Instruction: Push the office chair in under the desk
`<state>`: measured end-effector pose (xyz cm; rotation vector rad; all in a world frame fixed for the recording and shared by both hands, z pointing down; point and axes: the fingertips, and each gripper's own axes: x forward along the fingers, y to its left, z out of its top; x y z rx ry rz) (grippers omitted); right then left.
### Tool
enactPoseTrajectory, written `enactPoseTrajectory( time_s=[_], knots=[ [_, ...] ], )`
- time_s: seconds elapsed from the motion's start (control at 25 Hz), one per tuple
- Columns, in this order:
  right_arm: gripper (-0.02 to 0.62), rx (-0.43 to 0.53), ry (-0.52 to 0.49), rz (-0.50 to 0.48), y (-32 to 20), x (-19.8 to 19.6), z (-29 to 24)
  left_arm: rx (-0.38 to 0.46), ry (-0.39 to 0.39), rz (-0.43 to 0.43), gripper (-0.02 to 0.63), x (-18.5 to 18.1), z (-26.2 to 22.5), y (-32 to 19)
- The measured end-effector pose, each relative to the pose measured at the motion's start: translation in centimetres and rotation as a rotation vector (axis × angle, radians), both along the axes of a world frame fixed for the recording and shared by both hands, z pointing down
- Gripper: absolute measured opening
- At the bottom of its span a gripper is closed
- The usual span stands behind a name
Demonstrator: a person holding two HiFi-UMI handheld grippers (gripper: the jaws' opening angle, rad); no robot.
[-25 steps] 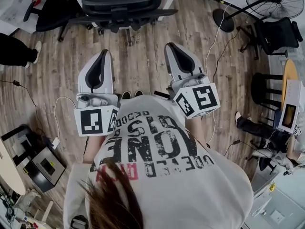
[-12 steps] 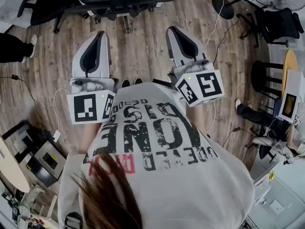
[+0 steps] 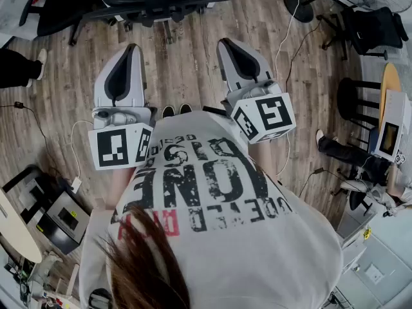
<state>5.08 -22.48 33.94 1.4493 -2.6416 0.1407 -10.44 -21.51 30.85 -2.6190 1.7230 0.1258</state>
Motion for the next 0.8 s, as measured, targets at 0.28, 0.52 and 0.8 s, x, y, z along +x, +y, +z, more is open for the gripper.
enactPoseTrajectory(
  time_s=[0.28,0.52,0.8],
  knots=[
    [0.028,0.003,-0.002,-0.006,-0.15,-0.09,-0.23,0.009,-0.012,-0.014,0.012,-0.26,-0.29,0.03],
    [0.028,0.000,-0.007,-0.011,-0.17,-0.42,0.04,0.005,-0.018,-0.015,0.012,-0.44,-0.01,0.12],
    [0.028,0.011,0.004,-0.021,0.10,-0.73,-0.02,0.009,-0.019,-0.015,0.012,-0.67,0.00,0.28]
  ],
)
